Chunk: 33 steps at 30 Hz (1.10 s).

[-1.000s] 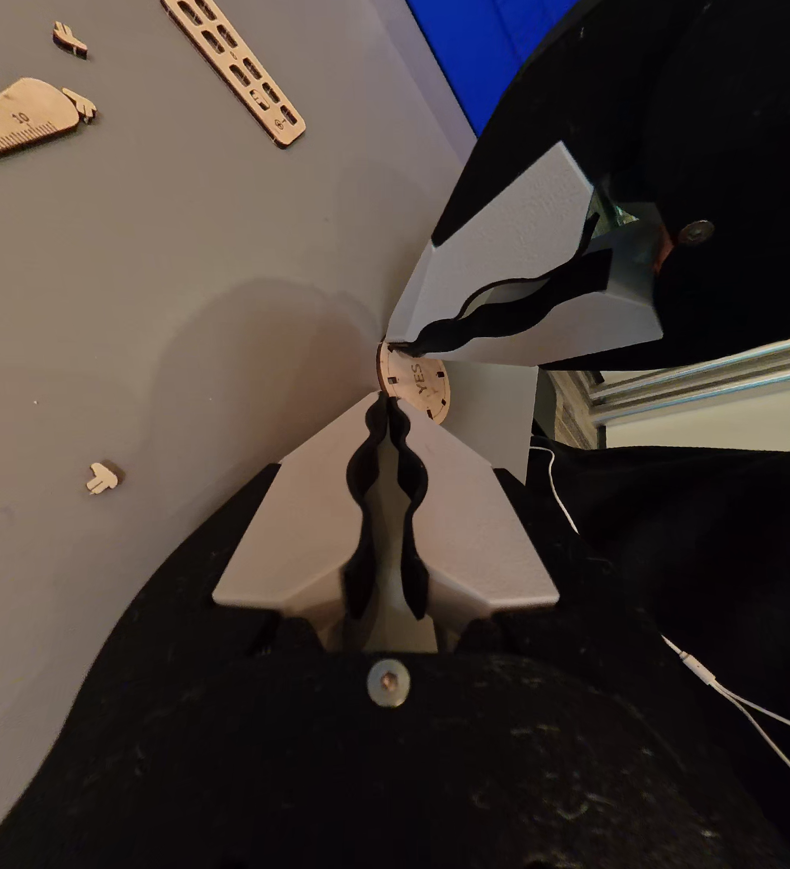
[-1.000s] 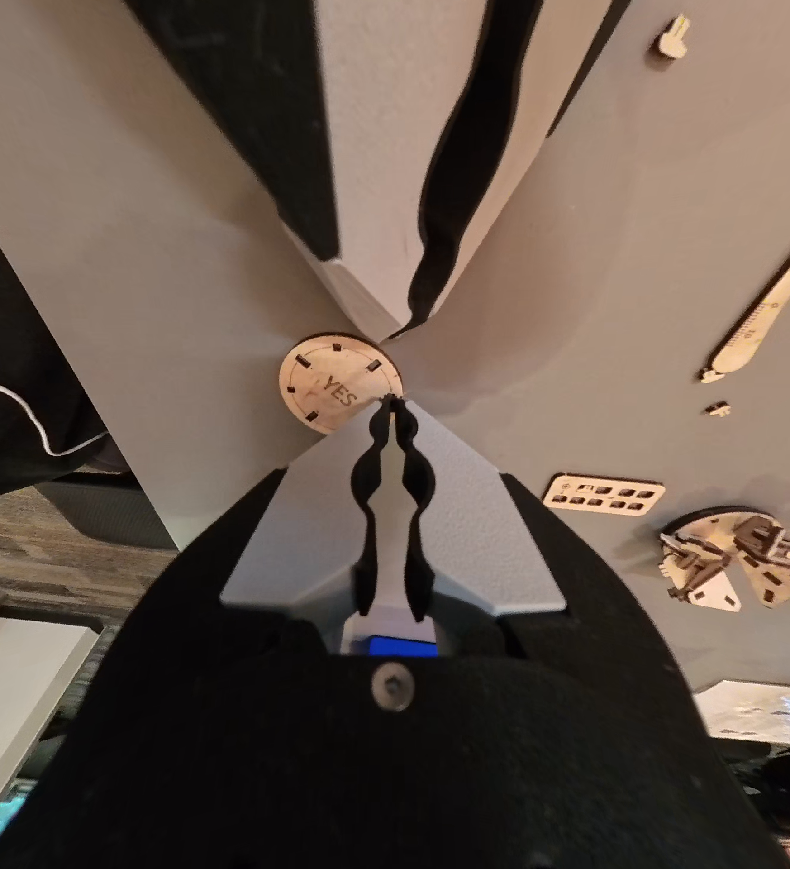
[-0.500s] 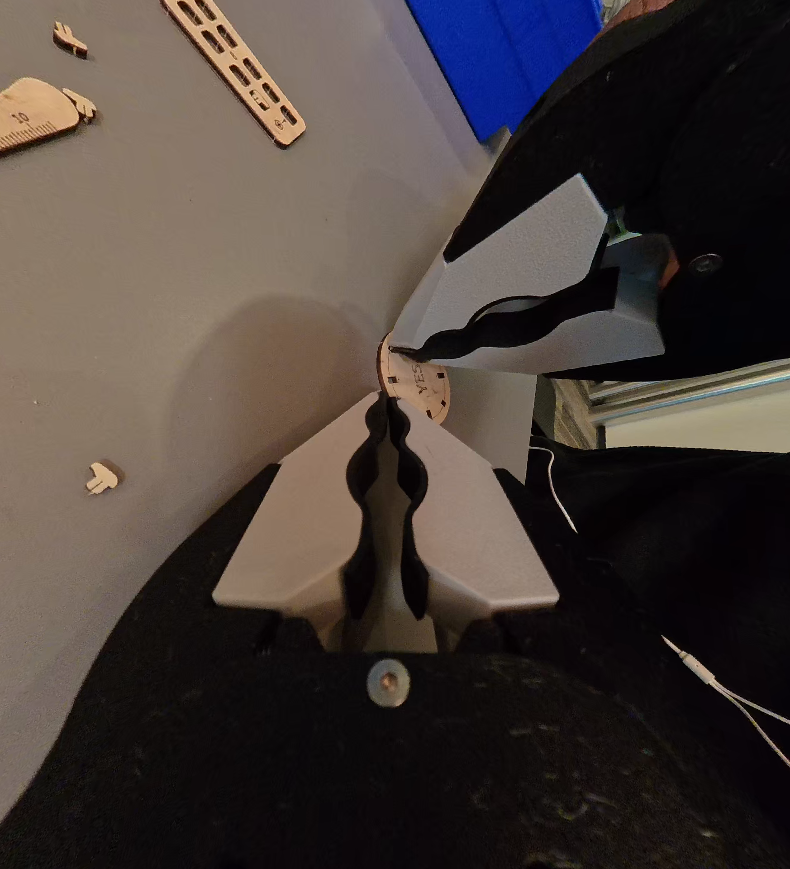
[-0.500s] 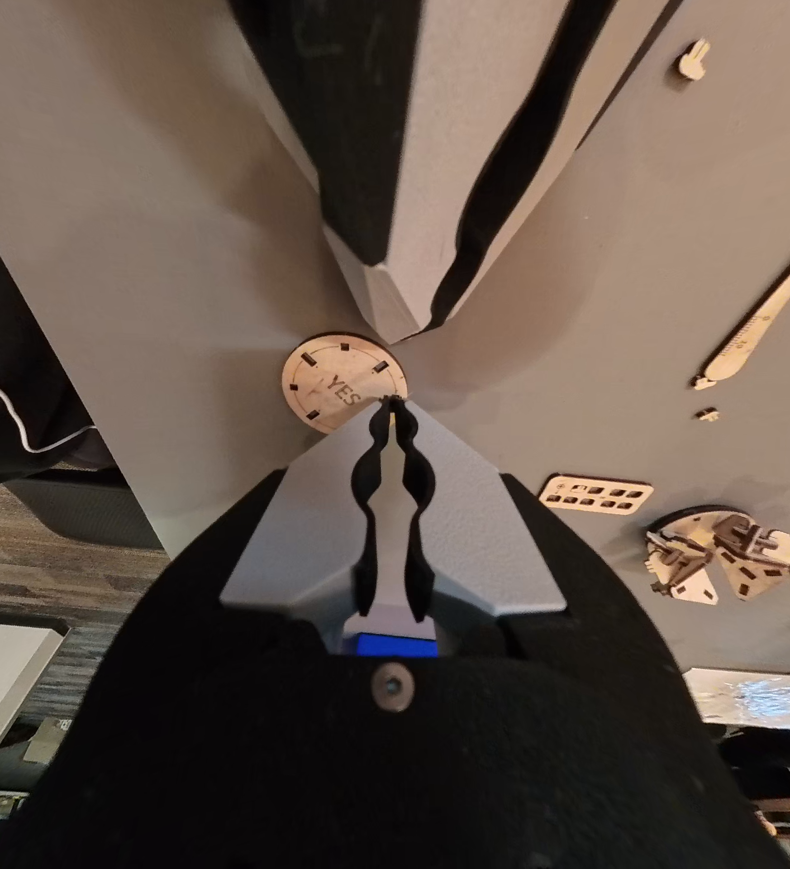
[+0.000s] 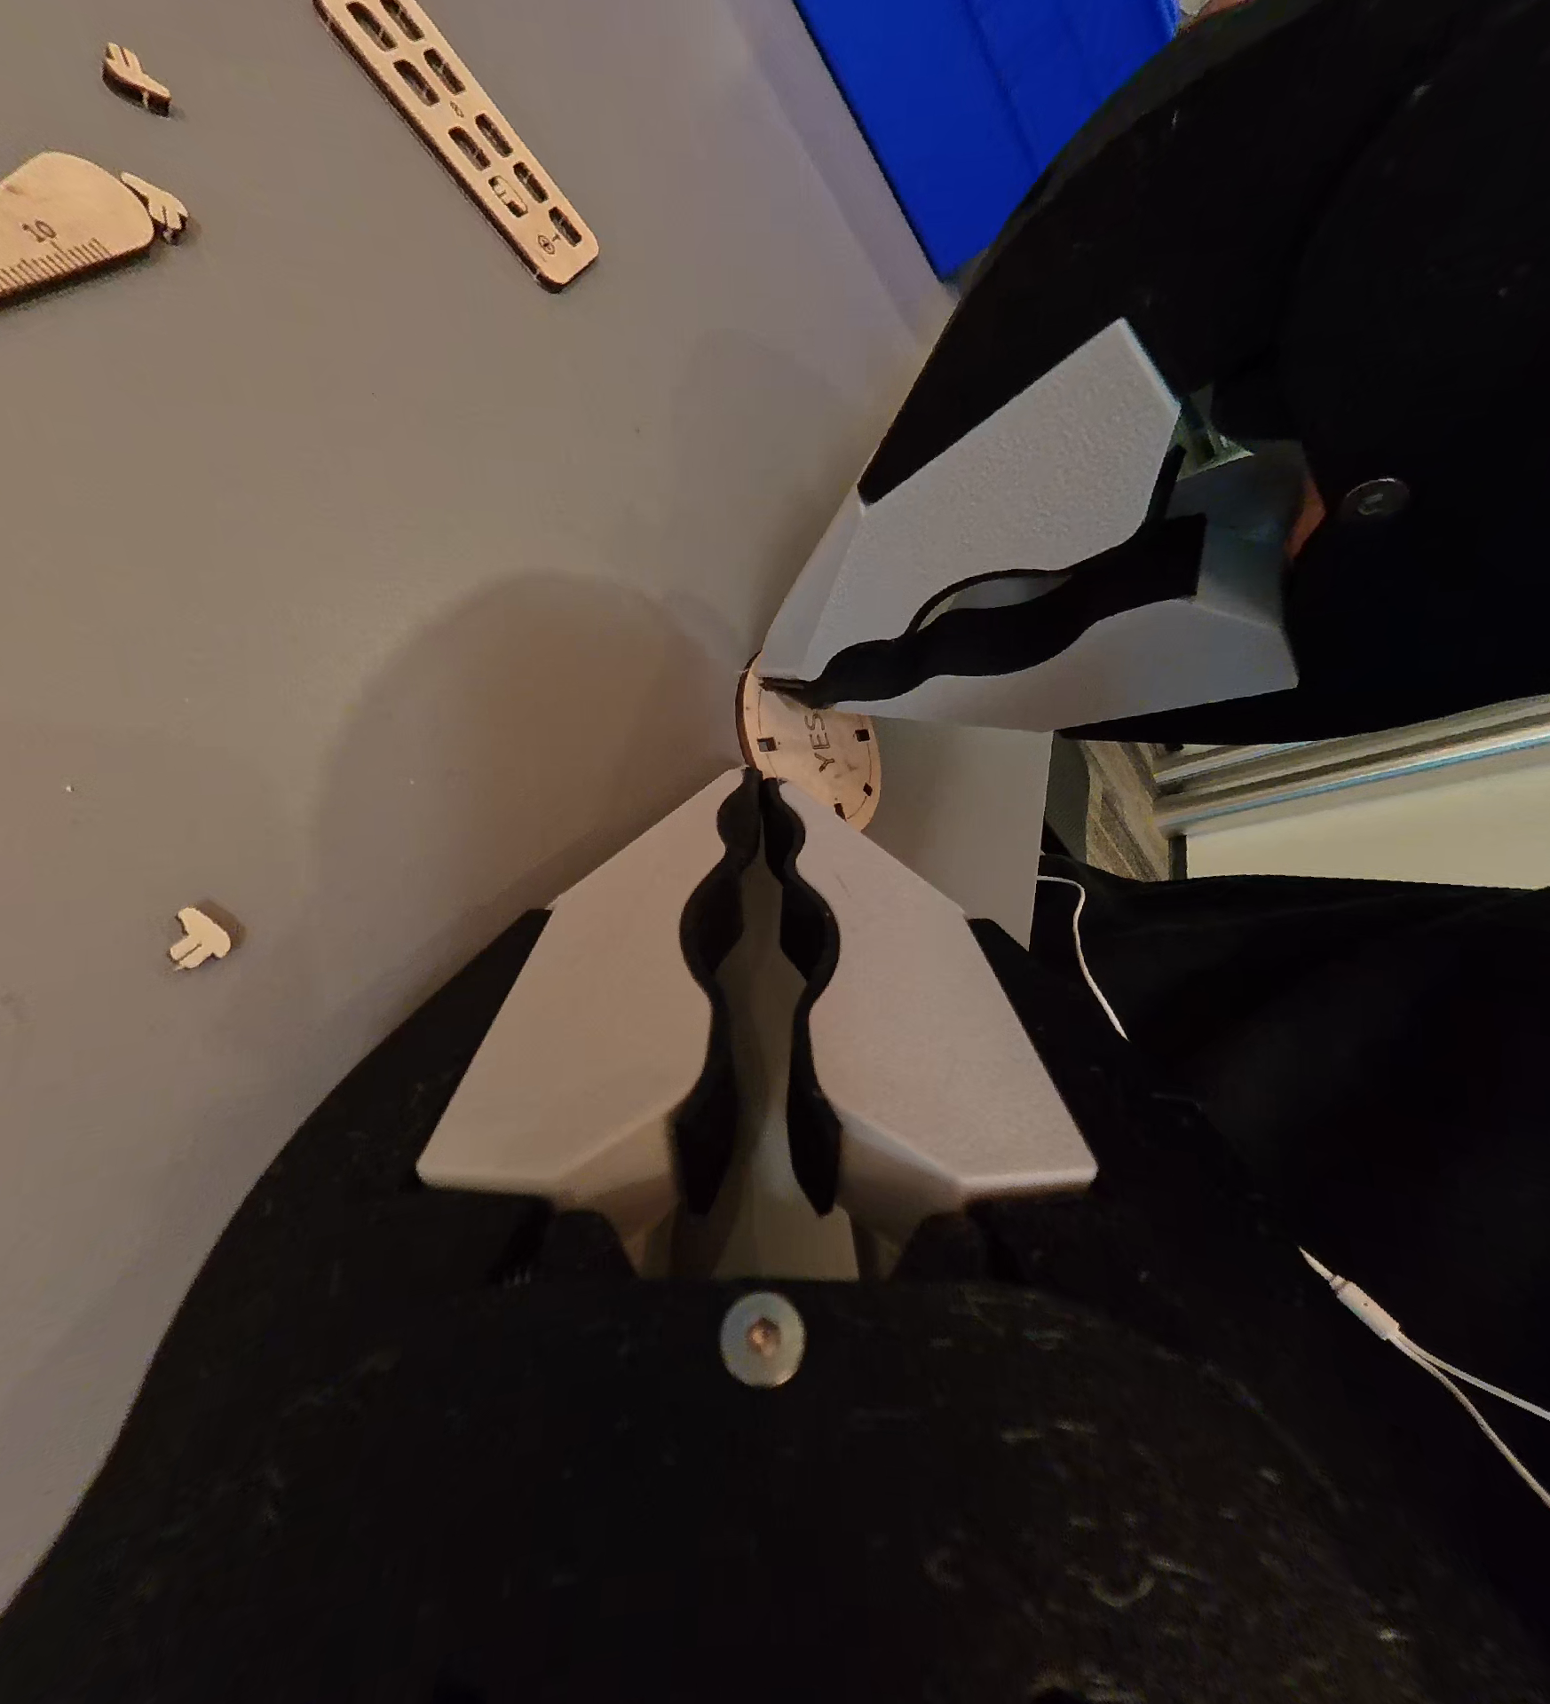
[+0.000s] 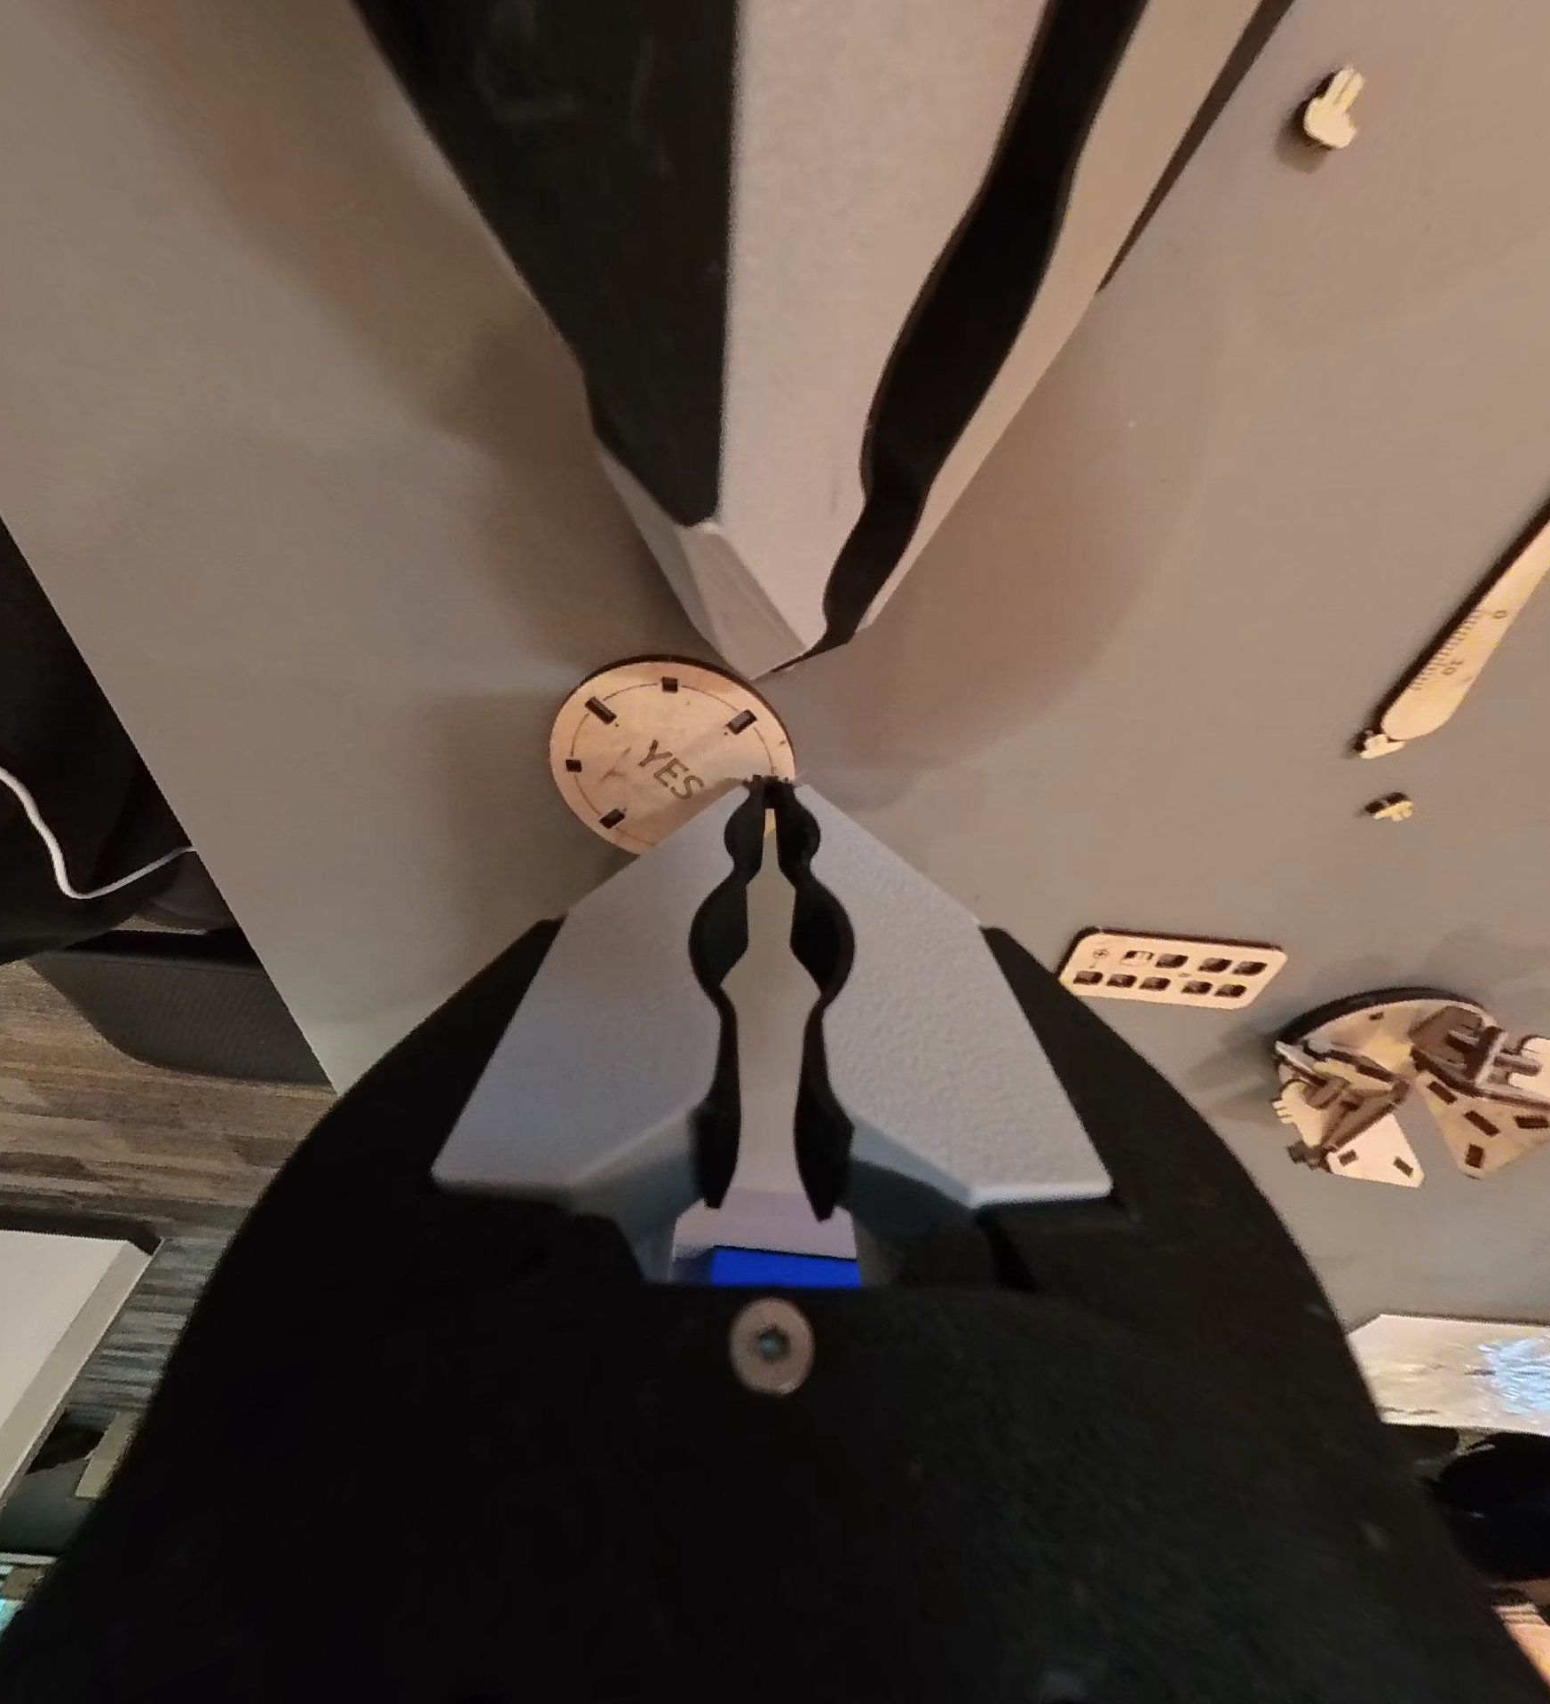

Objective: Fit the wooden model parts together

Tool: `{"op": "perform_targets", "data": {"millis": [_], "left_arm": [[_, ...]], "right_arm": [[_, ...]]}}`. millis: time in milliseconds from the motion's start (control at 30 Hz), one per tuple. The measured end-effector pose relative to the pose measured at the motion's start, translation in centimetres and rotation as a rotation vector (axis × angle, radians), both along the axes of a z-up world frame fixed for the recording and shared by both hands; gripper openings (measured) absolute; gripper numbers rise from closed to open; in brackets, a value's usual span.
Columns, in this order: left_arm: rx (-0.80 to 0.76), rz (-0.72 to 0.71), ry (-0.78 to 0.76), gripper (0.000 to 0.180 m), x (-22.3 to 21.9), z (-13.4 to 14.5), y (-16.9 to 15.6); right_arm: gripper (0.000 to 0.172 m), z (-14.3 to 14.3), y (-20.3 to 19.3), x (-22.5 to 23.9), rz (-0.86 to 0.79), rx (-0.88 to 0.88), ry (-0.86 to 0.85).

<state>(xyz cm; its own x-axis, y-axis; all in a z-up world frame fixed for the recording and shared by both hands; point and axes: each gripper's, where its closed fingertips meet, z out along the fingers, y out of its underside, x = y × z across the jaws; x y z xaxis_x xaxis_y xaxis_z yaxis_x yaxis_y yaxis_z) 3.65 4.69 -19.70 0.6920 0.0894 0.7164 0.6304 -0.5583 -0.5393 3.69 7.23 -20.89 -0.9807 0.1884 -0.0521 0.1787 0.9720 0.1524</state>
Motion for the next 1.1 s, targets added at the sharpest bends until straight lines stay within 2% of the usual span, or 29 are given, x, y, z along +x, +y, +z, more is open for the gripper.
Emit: {"op": "perform_targets", "data": {"millis": [1100], "left_arm": [[0.003, -0.001, -0.003, 0.000, 0.04, 0.03, 0.01]], "right_arm": [[0.000, -0.05, 0.29, -0.13, -0.096, 0.004, -0.002]]}}
